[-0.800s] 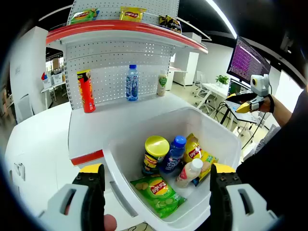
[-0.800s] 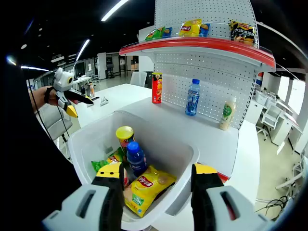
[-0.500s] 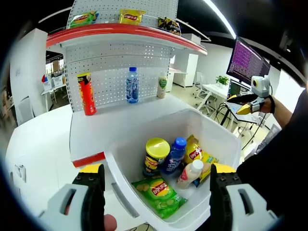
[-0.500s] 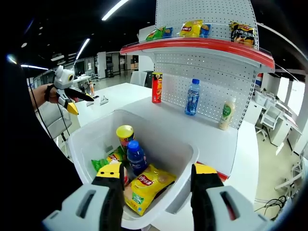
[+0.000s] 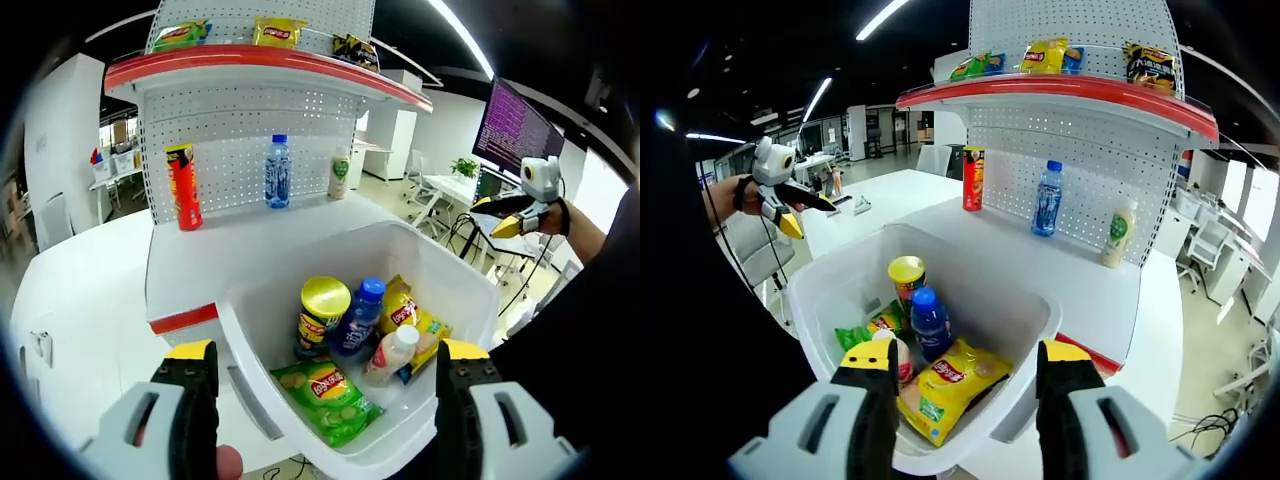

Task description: Place the items from the shopping basket onto the snack and drink counter

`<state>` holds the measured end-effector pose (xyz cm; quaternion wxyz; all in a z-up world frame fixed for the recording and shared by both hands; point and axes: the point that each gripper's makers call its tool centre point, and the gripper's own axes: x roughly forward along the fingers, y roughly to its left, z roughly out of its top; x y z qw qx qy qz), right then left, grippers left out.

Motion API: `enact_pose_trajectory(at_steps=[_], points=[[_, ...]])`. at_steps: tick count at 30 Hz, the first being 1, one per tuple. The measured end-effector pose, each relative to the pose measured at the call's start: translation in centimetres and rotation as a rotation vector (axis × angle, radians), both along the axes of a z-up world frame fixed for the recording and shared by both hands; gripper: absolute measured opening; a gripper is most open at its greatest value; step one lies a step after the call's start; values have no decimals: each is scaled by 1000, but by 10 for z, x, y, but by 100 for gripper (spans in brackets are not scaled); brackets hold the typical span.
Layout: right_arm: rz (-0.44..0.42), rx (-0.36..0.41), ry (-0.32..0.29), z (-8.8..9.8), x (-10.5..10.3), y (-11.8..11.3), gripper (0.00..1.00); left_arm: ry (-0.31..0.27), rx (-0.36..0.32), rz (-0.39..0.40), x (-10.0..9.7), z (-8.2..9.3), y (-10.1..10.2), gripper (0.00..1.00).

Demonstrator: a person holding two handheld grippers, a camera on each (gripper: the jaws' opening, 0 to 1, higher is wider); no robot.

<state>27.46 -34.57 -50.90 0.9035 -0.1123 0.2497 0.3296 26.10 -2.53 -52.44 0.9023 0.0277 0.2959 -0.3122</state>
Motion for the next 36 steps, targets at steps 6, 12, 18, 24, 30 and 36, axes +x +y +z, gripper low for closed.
enact_pose_trajectory(at_steps=[6,12,18,24,30,36], points=[[12,12,7,-4,-1,2,54,19,9,1,-5,-4,-3,88],[13,29,-3,-5,3,2,54,-1,16,-6,-3,4,-12,88],[30,24,18,-11,1,4,54,14,24,-19,-5,-2,-17,88],[34,31,35,-18,0,4,54,50,48,-14,-5,-14,-20,88],[35,35,45,-22,-2,3,54,64,72,-19,-2,-17,-27,86],[41,42,50,-24,-4,3,54,83,91,-22,2,-18,-39,83]])
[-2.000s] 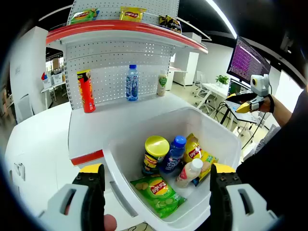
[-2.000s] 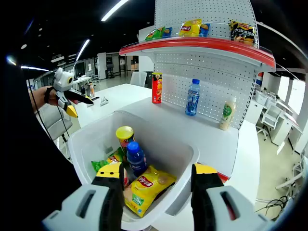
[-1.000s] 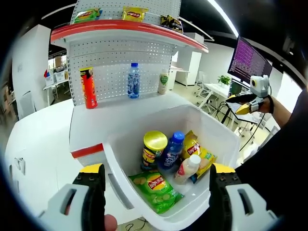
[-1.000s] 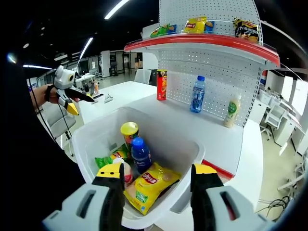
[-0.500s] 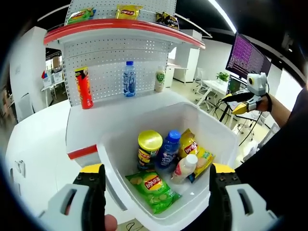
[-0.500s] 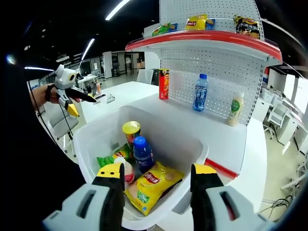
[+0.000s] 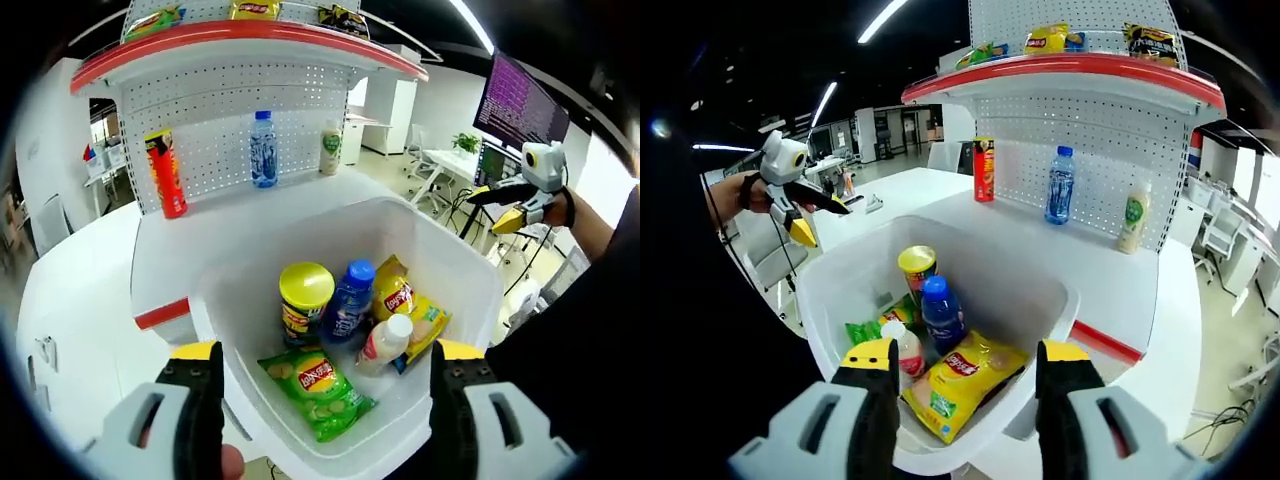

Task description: Place the items from the shopping basket onto the snack and drink counter

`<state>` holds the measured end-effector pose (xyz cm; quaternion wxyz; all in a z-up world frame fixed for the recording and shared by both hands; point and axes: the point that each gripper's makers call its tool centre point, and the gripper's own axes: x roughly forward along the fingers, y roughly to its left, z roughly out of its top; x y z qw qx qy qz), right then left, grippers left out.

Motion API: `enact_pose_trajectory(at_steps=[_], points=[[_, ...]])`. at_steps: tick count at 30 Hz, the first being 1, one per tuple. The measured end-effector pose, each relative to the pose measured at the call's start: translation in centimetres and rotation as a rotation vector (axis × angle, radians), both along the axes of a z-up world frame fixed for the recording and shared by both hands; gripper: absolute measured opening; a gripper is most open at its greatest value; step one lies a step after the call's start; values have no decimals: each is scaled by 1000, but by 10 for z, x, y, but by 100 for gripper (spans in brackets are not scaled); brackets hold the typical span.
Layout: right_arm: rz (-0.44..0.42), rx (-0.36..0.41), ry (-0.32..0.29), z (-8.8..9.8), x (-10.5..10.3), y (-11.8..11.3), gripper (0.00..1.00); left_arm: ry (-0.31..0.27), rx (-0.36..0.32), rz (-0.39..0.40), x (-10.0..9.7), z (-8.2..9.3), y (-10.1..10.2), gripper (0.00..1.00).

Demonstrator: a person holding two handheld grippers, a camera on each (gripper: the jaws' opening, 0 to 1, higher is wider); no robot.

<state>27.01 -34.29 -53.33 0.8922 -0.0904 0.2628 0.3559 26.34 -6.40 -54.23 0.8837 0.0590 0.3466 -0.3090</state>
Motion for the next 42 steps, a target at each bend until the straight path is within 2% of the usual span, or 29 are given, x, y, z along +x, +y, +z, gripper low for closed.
enact_pose_trajectory(at_steps=[7,13,21,26,31,39,42], points=[[-1,8,1,-2,-2,-3,54,47,7,20,3,-8,-9,81],[-4,13,8,-5,-7,-5,54,85,43,7,0,-21,-17,80],[-3,24,20,-12,-14,-4,53,132,27,40,1,-33,-27,76],[-11,32,16,-11,-16,-6,53,139,12,61,6,-37,-33,73],[-13,37,14,-11,-15,-7,53,146,25,61,9,-43,-40,73],[-10,46,7,-10,-12,-8,53,171,46,70,8,-51,-41,73],[-12,54,4,-10,-8,-8,53,185,42,106,11,-55,-37,72]])
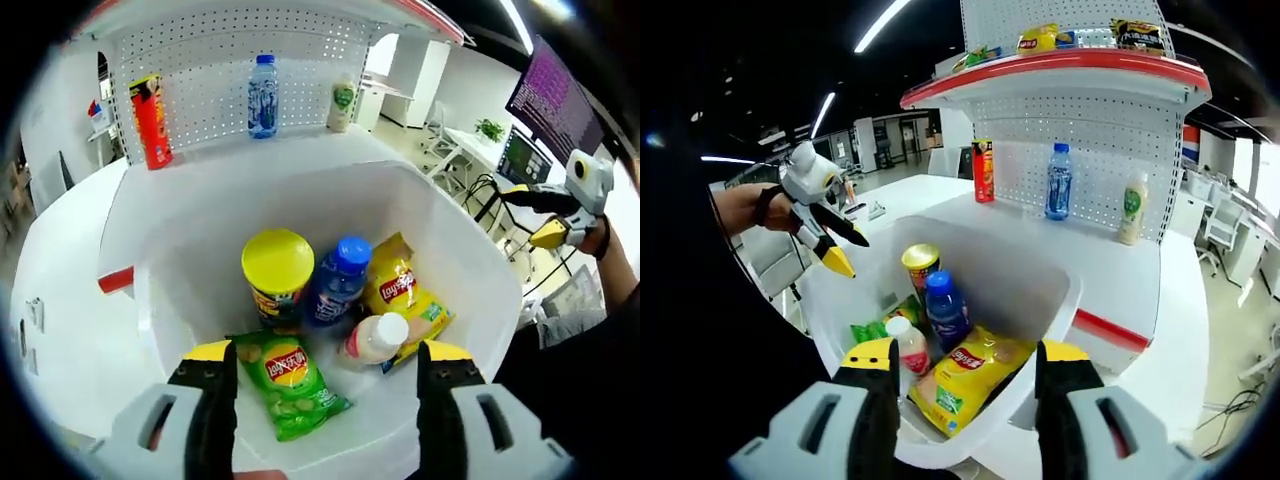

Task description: Place the items from the shopping basket onto the snack and drink counter

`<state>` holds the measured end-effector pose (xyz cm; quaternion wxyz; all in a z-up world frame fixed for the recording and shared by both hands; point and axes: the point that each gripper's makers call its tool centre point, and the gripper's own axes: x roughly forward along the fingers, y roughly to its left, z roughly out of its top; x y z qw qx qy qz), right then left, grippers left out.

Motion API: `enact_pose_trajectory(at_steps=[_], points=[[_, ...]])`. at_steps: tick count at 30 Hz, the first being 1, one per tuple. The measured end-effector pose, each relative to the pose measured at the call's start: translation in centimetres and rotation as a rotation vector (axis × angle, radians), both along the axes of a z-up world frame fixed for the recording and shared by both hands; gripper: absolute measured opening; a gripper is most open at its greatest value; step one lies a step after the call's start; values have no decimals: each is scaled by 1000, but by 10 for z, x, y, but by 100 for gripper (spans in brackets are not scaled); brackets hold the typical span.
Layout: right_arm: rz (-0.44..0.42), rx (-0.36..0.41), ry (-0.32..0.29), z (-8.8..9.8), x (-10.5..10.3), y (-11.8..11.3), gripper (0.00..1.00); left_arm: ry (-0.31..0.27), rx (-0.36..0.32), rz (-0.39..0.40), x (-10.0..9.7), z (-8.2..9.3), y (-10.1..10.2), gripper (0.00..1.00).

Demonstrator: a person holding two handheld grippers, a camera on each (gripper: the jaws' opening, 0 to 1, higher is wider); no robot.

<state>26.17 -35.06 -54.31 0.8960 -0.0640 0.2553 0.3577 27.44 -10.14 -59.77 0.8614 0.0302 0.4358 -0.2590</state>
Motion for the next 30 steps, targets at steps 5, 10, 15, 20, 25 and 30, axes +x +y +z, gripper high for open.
enact_pose_trajectory(at_steps=[5,10,15,20,25,30], points=[[13,2,5,-3,1,3,53,20,-16,37,4,-9,0,72],[15,6,4,-3,3,4,53,43,-1,53,7,-23,2,72],[15,4,6,-4,3,3,53,68,3,74,6,-34,3,72],[14,6,9,-5,2,3,53,95,-15,109,6,-45,2,73],[14,6,19,-9,0,3,53,109,-27,172,7,-52,5,73],[21,6,21,-10,-2,5,53,116,-26,189,9,-57,5,73]])
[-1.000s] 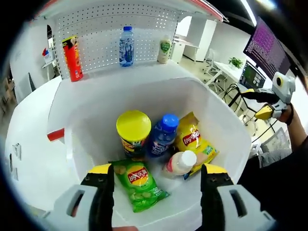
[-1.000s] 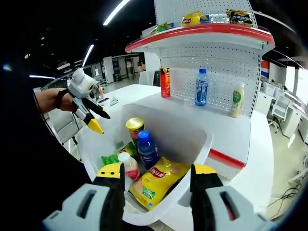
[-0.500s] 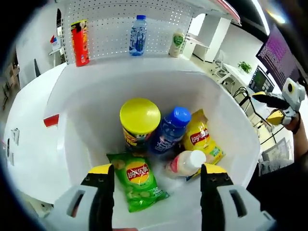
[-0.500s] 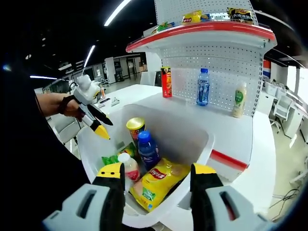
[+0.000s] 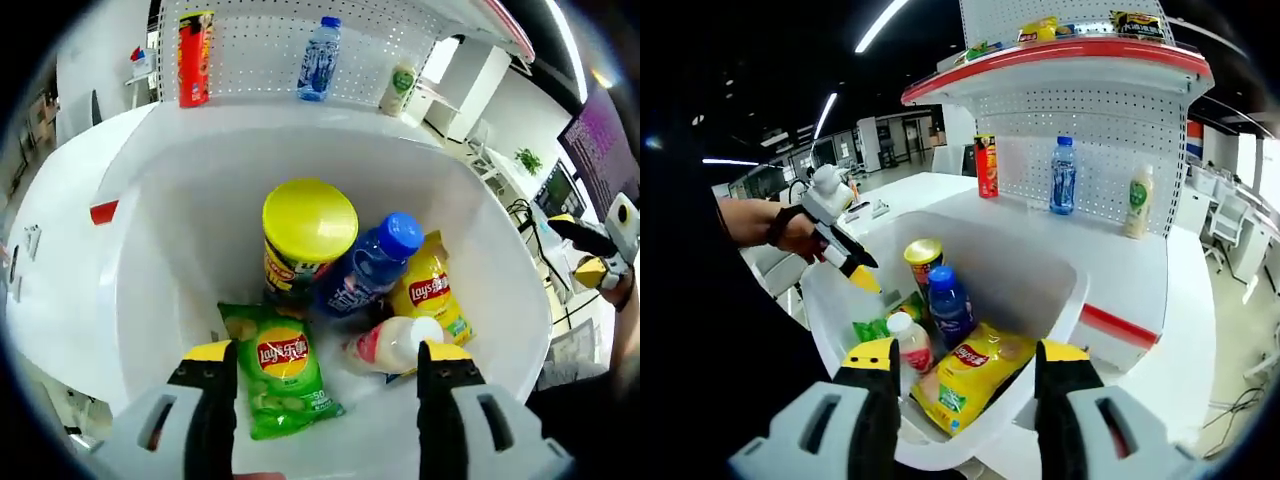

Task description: Place the items from the shopping basket onto the snack and drink counter

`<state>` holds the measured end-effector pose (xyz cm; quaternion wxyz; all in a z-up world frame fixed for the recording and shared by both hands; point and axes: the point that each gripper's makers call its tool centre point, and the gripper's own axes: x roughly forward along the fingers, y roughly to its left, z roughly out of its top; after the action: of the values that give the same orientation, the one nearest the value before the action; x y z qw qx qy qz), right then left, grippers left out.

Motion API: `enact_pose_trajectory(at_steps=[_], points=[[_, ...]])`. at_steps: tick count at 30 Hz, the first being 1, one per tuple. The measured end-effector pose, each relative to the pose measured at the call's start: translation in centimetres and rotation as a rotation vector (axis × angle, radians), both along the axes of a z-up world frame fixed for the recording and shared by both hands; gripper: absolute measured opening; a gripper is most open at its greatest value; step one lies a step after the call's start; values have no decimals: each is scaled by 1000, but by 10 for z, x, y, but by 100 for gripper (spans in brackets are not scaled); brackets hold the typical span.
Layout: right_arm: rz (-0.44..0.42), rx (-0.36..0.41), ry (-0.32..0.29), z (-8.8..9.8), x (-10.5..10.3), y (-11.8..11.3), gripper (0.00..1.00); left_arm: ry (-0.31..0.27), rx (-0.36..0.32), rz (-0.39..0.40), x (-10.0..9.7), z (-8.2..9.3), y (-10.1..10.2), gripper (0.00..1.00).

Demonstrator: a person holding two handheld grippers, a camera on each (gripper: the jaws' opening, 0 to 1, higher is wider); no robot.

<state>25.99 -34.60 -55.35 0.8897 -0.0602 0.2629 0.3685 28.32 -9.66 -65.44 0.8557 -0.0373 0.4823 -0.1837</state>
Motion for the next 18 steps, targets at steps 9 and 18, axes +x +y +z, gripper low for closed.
enact_pose_trajectory(at_steps=[9,18], points=[[-9,6,-5,0,1,-3,52,4,37,26,3,-11,0,73],[-9,11,-2,-3,2,-4,52,24,55,76,5,-23,6,73]])
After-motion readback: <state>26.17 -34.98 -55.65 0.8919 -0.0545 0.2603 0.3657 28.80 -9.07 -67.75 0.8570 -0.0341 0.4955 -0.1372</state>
